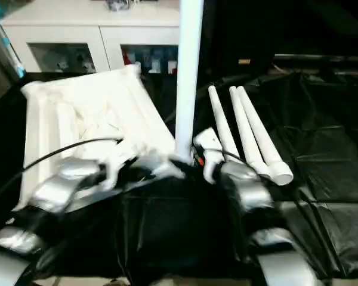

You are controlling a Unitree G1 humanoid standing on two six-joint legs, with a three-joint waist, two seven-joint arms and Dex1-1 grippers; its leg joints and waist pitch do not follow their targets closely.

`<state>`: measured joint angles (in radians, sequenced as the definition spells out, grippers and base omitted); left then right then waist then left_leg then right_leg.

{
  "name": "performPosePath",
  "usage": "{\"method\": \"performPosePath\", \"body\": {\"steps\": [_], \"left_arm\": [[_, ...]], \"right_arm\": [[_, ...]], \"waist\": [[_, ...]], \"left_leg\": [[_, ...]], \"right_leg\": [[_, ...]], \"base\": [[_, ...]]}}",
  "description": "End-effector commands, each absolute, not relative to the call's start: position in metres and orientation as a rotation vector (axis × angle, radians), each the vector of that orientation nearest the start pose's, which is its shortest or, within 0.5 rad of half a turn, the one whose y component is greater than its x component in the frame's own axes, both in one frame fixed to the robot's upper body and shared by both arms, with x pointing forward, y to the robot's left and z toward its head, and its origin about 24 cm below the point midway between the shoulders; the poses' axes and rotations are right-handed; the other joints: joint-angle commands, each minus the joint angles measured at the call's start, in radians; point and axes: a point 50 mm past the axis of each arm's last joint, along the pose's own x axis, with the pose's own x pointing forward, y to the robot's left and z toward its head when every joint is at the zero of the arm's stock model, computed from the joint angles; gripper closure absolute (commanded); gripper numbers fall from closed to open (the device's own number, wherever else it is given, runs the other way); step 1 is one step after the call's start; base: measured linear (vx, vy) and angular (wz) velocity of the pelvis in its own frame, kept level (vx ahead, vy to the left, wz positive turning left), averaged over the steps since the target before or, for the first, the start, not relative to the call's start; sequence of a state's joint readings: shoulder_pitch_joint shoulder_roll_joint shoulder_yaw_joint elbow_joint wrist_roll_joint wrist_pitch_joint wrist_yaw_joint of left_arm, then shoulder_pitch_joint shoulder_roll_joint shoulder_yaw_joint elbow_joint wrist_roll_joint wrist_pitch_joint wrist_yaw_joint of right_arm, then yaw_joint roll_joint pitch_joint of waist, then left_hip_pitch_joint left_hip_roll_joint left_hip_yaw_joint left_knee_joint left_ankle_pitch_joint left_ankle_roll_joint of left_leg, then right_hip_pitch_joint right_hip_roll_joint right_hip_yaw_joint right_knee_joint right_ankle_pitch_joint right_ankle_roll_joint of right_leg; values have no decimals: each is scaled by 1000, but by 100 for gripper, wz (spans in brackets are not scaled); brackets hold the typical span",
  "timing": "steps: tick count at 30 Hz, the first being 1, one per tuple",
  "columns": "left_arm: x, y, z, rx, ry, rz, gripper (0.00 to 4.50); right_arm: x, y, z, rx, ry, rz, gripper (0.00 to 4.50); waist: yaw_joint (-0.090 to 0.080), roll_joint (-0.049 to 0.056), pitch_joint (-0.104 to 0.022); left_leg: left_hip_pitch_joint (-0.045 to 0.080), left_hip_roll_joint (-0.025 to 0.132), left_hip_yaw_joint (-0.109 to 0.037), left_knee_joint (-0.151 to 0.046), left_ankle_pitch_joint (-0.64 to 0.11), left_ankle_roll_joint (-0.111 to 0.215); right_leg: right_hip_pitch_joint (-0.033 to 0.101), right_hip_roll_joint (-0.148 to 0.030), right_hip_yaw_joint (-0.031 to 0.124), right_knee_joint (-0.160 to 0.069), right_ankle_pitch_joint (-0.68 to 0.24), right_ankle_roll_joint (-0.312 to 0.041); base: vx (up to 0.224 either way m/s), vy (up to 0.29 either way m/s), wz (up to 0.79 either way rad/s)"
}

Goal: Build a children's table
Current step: Rotate leg to tighten

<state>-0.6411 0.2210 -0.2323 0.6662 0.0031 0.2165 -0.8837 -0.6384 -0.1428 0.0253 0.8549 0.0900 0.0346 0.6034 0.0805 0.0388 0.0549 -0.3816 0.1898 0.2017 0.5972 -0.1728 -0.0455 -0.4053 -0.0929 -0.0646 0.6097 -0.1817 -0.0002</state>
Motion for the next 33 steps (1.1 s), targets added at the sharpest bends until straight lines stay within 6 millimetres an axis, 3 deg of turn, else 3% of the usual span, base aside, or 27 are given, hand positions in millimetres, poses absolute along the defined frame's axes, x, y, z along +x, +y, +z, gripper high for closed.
{"method": "performPosePath", "body": {"steps": [1, 3, 4, 6, 8, 11, 12, 14, 19, 21, 22, 27, 29, 31, 33], "left_arm": [[349, 105, 59, 198, 360, -895, 450], [360, 83, 63, 165, 346, -774, 450], [360, 82, 63, 165, 346, -774, 450], [361, 72, 66, 158, 324, -780, 450], [358, 61, 69, 187, 287, -841, 450], [357, 59, 67, 181, 292, -856, 450], [355, 58, 67, 190, 281, -879, 450], [354, 58, 66, 200, 275, -894, 450], [361, 60, 74, 154, 228, -821, 450], [362, 58, 80, 97, 201, -827, 406], [363, 58, 83, 85, 185, -820, 392], [365, 59, 94, 71, 111, -770, 361], [366, 64, 96, 46, 93, -737, 340], [366, 67, 97, 44, 88, -722, 334], [366, 83, 96, 64, 91, -654, 314]], "right_arm": [[336, -123, 3, -31, 441, 596, 173], [340, -104, 1, 32, 457, 494, 173], [340, -104, 1, 32, 457, 494, 173], [340, -96, 3, 34, 443, 499, 173], [341, -86, 8, 77, 412, 543, 103], [342, -85, 10, 75, 402, 551, 80], [344, -87, 13, 49, 376, 545, 68], [346, -93, 17, 18, 342, 523, 68], [350, -115, 29, -7, 244, 436, 68], [350, -121, 33, 1, 217, 414, 60], [350, -125, 36, 10, 204, 402, 60], [344, -132, 41, 25, 167, 391, 60], [339, -131, 41, 14, 166, 404, 60], [336, -129, 41, 9, 167, 412, 60], [331, -126, 41, -4, 172, 443, 60]], "waist": [[-9, -17, -57], [-7, -18, -56], [-4, -20, -59], [-3, -22, -59], [-3, -22, -62], [-6, -22, -63], [-10, -13, -64], [-15, -19, -65], [-15, -21, -66], [-13, -22, -72], [-12, -19, -75], [-16, -25, -78], [-18, -26, -79], [-17, -23, -78], [-16, -21, -77]], "left_leg": [[29, 36, -24, -80, -322, -13], [41, 37, -23, -79, -358, -14], [41, 35, -25, -78, -352, -13], [29, 35, -27, -81, -332, 2], [22, 37, -28, -83, -308, 15], [16, 37, -28, -83, -295, 23], [13, 35, -29, -84, -288, 25], [17, 35, -25, -81, -289, 28], [16, 35, -22, -77, -254, 49], [7, 35, -22, -73, -197, 63], [8, 38, -23, -72, -181, 71], [5, 38, -21, -65, -112, 118], [5, 36, -19, -61, -91, 141], [6, 37, -18, -60, -88, 148], [6, 38, -18, -60, -95, 146]], "right_leg": [[27, -60, 42, -98, -447, -177], [18, -59, 41, -110, -480, -164], [20, -59, 41, -109, -475, -161], [28, -62, 40, -108, -461, -153], [33, -62, 40, -103, -425, -151], [36, -61, 40, -97, -386, -158], [39, -62, 39, -95, -370, -163], [35, -60, 39, -98, -355, -172], [38, -58, 40, -94, -312, -189], [47, -60, 40, -84, -232, -206], [46, -58, 38, -79, -187, -220], [52, -54, 36, -62, -48, -252], [53, -54, 36, -59, -11, -264], [52, -55, 36, -60, -13, -268], [52, -55, 36, -62, -30, -270]], "base": [[0, 0, 0], [0, 0, 0], [0, 0, 0], [0, 0, 0], [0, 0, 0], [0, 0, 0], [0, 0, 0], [0, 0, 0], [0, 0, 0], [0, 0, 0], [0, 0, 0], [0, 0, 0], [0, 0, 0], [0, 0, 0], [0, 0, 0]]}}
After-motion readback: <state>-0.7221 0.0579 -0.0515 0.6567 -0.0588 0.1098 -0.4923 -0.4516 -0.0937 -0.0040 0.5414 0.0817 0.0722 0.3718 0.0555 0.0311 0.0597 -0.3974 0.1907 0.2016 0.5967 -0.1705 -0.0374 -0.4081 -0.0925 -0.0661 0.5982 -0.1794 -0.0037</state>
